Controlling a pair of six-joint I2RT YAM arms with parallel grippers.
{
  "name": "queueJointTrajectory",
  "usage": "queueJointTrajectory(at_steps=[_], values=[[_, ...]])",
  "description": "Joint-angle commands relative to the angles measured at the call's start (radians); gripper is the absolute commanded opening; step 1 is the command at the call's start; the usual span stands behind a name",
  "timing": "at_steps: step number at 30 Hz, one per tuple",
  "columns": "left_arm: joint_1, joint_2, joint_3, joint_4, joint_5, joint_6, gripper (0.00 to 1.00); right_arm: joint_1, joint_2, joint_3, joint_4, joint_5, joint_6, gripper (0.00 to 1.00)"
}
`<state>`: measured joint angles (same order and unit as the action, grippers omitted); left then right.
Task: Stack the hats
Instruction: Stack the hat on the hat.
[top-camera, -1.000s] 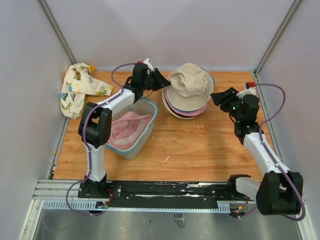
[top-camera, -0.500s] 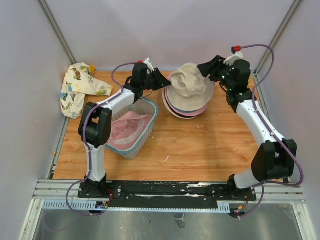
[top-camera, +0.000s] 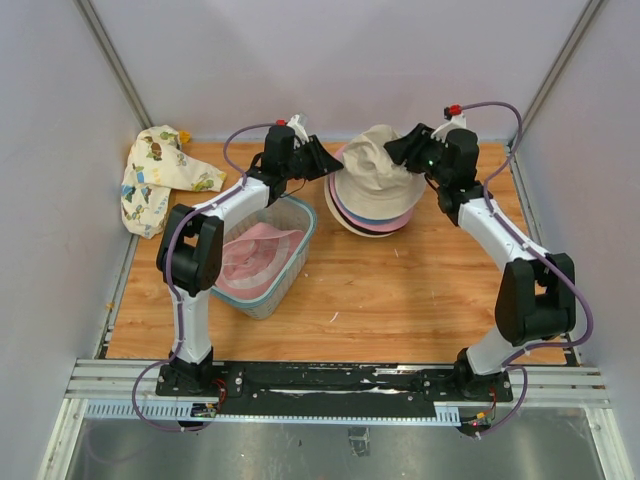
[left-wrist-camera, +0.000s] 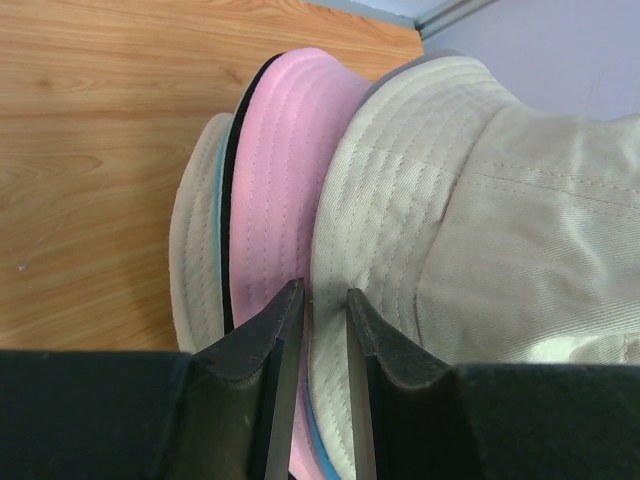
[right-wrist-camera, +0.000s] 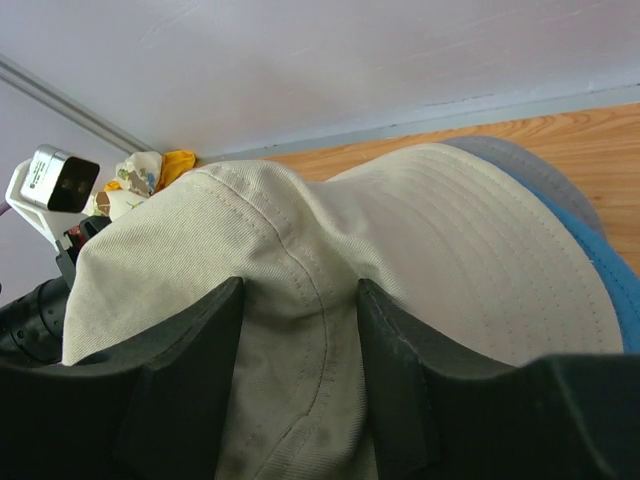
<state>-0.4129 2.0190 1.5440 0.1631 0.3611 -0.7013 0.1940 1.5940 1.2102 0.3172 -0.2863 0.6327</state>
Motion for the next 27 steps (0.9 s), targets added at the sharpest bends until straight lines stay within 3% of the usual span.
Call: queueJointTrajectory(at_steps=[1,9,12,20,27], values=[[-0.007,0.02,0.01,-0.022,0.016,0.032,0.28,-0.01,0.072,-0.07,-0.091,0.065,0.007,0.5],[-0.007,0.021,-0.009,-0.03,0.015,0.034,0.28,-0.022,0.051,-0.13,-0.088,0.095,0.014,0.51],[-0.007,0.01,-0.022,-0.01,0.018,0.024,0.32,-0.031,0.013,-0.158,-0.003,0.062,0.033,0.52],[-0.001,-0.028,0.005,0.001,0.004,0.008,0.41,-0.034,-0.022,-0.033,-0.003,-0.011,0.022,0.57],[0.009,-0.056,-0.004,0.012,-0.005,-0.004,0.45,-0.046,-0.091,-0.039,0.016,-0.019,0.033,0.59]])
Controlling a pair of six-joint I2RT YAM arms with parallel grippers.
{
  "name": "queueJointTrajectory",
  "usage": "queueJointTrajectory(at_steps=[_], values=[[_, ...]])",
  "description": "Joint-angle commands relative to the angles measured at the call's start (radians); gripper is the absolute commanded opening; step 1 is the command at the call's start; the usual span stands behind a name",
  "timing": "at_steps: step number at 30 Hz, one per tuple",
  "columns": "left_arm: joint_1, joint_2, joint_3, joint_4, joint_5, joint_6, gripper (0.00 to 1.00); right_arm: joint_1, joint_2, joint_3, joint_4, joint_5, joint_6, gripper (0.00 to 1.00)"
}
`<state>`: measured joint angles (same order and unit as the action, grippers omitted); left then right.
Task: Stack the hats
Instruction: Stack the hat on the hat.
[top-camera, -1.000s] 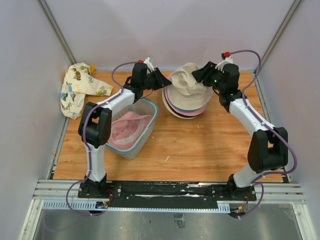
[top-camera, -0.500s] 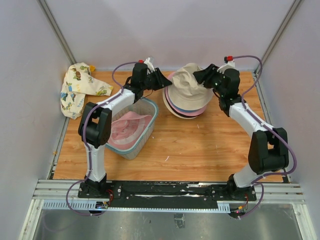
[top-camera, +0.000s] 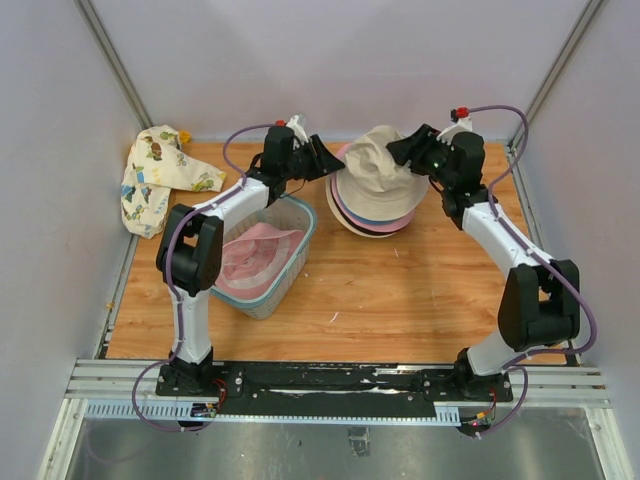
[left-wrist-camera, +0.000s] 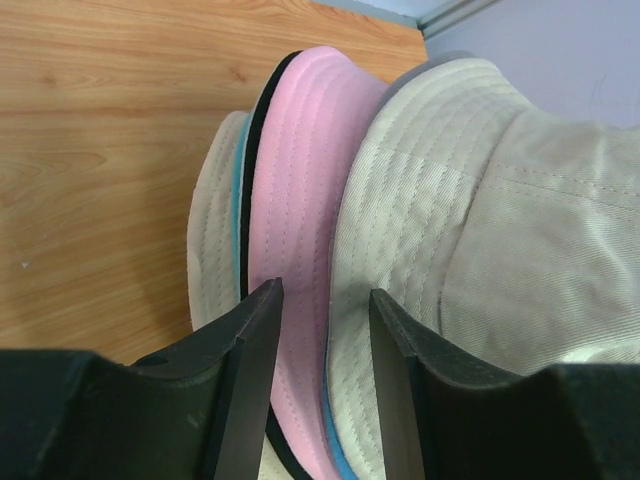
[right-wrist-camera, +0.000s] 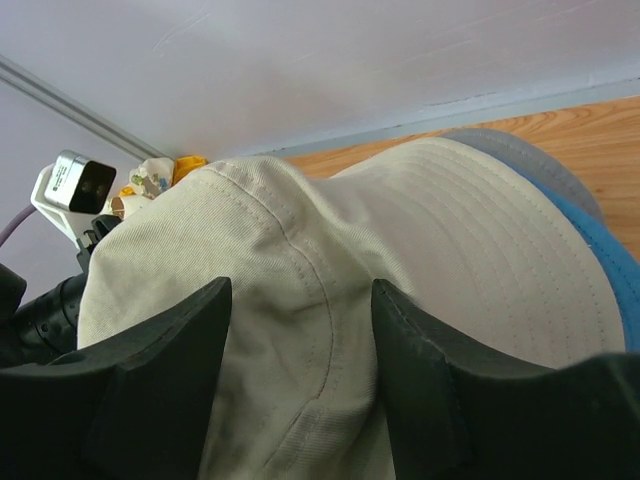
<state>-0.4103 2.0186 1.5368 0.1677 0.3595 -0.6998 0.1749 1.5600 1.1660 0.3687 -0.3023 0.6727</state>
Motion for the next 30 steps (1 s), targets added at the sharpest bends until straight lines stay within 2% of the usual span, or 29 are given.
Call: queueJointTrajectory(at_steps=[1,11,15,21,27,28,30], values=[[0.008,-0.058,0.005,0.009,-0.002,-0.006,0.45,-0.032,-0.072,-0.002,-0.032,-0.002,-0.002,0.6],[0.01,-0.058,0.004,0.031,0.021,-0.027,0.46,-0.161,-0.211,-0.188,0.077,-0.031,0.11,0.67],[0.01,-0.043,0.017,0.04,0.042,-0.036,0.46,-0.232,-0.203,-0.253,0.13,-0.082,0.148,0.7],[0.01,-0.006,0.054,0.032,0.073,-0.021,0.44,-0.337,-0.055,-0.333,0.411,-0.26,0.268,0.74],[0.01,0.031,0.098,0.004,0.099,0.0,0.4,-0.385,0.219,-0.289,0.894,-0.472,0.556,0.74],[0.01,0.035,0.106,-0.003,0.101,0.004,0.4,-0.384,0.263,-0.273,0.97,-0.497,0.603,0.79],[0.009,0.045,0.119,-0.017,0.105,0.014,0.4,-0.383,0.326,-0.253,1.089,-0.509,0.682,0.82]])
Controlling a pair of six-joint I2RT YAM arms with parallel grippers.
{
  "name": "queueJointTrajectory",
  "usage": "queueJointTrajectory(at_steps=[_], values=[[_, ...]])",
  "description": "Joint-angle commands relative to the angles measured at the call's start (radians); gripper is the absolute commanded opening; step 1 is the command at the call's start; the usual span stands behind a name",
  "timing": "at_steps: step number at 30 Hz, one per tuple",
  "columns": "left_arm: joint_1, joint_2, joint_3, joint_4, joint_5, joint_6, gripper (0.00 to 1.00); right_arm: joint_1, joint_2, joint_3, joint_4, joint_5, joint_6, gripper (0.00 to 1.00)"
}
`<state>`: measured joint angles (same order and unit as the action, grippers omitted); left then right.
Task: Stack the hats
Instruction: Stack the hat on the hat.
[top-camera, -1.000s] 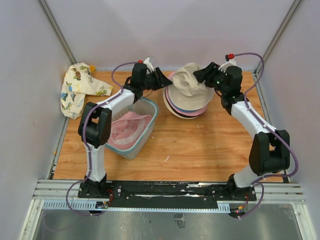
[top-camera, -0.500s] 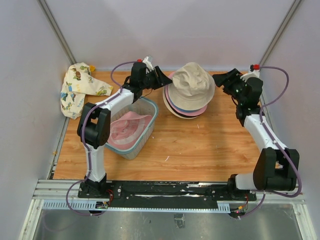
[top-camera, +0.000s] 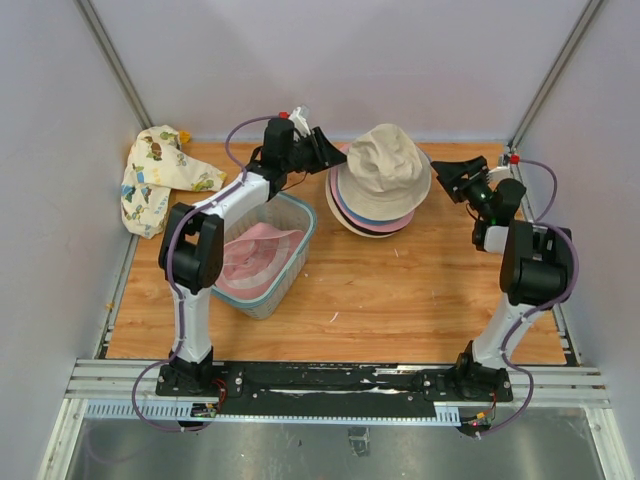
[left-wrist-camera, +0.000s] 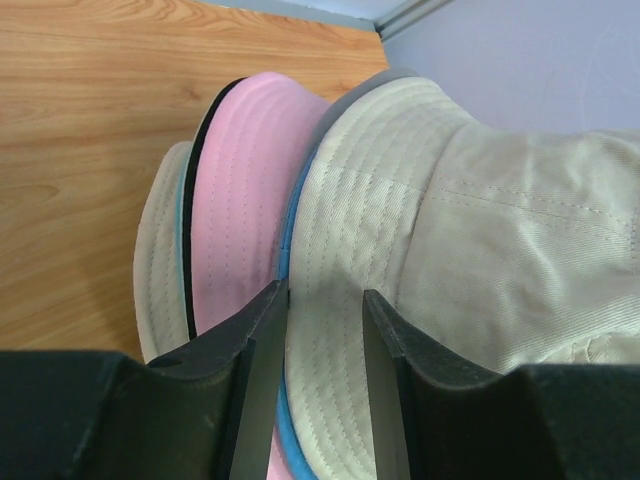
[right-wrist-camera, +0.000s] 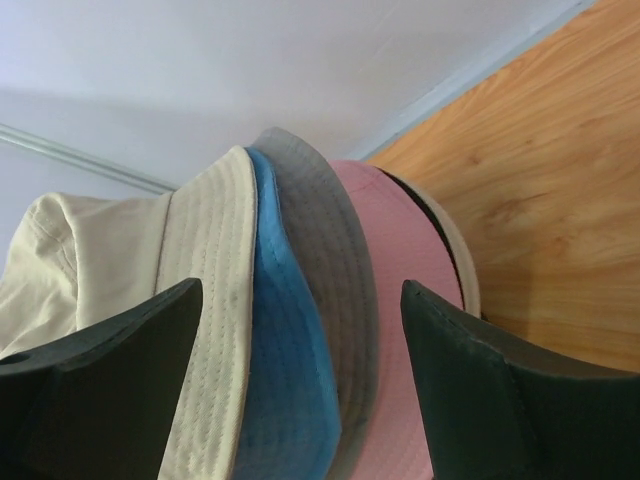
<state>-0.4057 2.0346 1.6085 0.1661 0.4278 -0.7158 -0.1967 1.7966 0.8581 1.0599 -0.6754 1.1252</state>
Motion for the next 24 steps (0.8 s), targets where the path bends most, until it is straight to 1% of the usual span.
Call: queueJointTrajectory(at_steps=[1,5,11,17,19,23,24], values=[[0.005,0.031,0.053,-0.022,0.036,0.034,0.4,-0.01,0.107,0.062,0.42,-0.138,0.249,0.83],[0.005,0.041,0.063,-0.034,0.034,0.042,0.39,0.002,0.124,0.075,0.416,-0.147,0.239,0.85],[0.005,0.049,0.059,-0.035,0.034,0.042,0.37,0.037,0.153,0.102,0.423,-0.166,0.254,0.85],[0.005,0.049,0.054,-0.03,0.034,0.044,0.37,0.057,0.181,0.091,0.424,-0.171,0.245,0.84],[0.005,0.049,0.056,-0.03,0.034,0.045,0.37,0.063,0.213,0.094,0.438,-0.173,0.25,0.84],[0.004,0.056,0.057,-0.027,0.038,0.04,0.37,0.078,0.224,0.096,0.447,-0.18,0.255,0.81],[0.003,0.058,0.057,-0.027,0.04,0.04,0.36,0.081,0.224,0.095,0.448,-0.182,0.255,0.79]])
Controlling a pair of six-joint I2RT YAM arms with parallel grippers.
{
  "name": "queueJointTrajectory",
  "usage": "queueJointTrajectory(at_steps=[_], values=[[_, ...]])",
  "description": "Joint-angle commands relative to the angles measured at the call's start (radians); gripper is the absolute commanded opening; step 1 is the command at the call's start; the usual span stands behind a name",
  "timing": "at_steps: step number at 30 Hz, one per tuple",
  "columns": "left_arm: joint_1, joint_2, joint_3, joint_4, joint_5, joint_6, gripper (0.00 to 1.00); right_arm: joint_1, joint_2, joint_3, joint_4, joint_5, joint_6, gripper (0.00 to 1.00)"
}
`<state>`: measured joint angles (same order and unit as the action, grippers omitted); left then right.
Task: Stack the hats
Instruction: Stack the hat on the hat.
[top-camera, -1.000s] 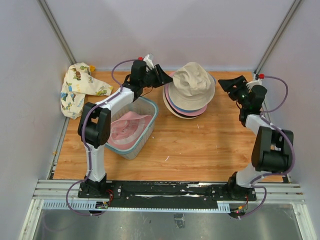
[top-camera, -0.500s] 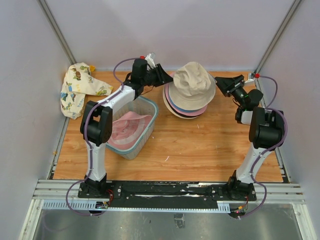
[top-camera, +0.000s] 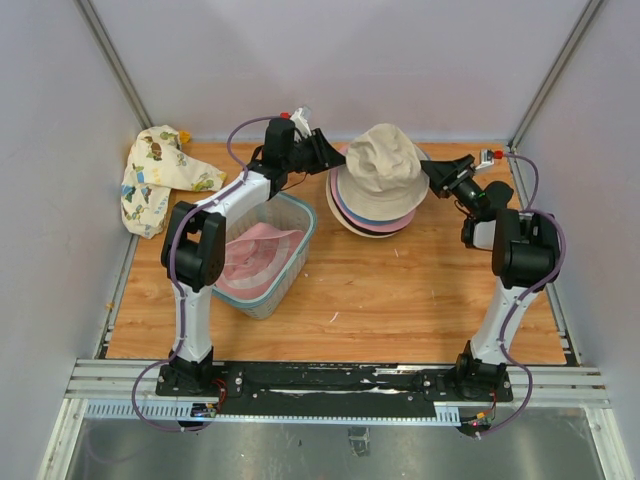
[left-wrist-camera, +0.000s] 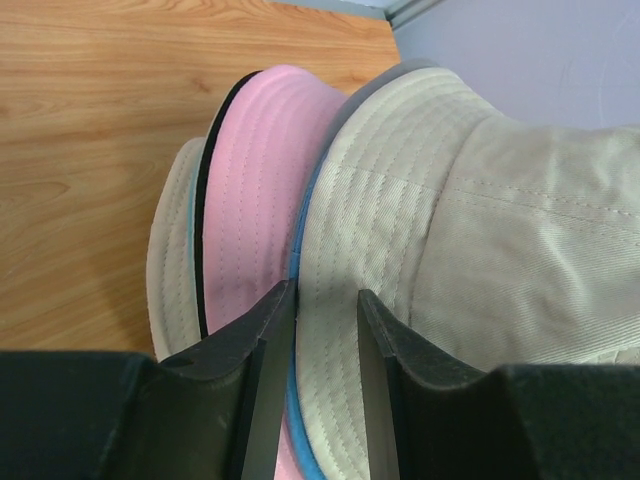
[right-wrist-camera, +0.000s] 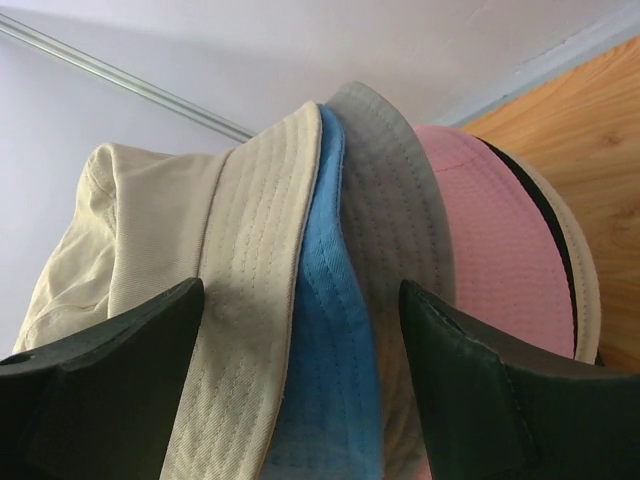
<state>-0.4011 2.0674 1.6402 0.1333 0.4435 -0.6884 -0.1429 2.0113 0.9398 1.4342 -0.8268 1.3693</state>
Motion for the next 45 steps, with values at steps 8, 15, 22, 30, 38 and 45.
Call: queueJointTrajectory(at_steps=[8,15,22,30,38,45], values=[[-0.008,0.037,0.029,0.006,0.022,0.006,0.25,0.043,0.041,-0.007,0.099,-0.031,0.03,0.24],[-0.024,0.074,0.059,-0.008,0.019,0.0,0.01,0.043,0.041,-0.041,0.025,-0.018,-0.031,0.01],[-0.054,0.117,0.13,-0.132,-0.056,0.055,0.0,0.043,0.024,-0.076,-0.126,0.015,-0.149,0.01],[-0.08,0.203,0.24,-0.292,-0.111,0.101,0.0,0.056,0.009,-0.097,-0.316,0.06,-0.306,0.01],[-0.081,0.228,0.244,-0.327,-0.116,0.114,0.0,0.08,-0.003,-0.115,-0.49,0.122,-0.421,0.01],[-0.082,0.235,0.225,-0.347,-0.113,0.127,0.0,0.093,-0.024,-0.137,-0.628,0.179,-0.486,0.01]])
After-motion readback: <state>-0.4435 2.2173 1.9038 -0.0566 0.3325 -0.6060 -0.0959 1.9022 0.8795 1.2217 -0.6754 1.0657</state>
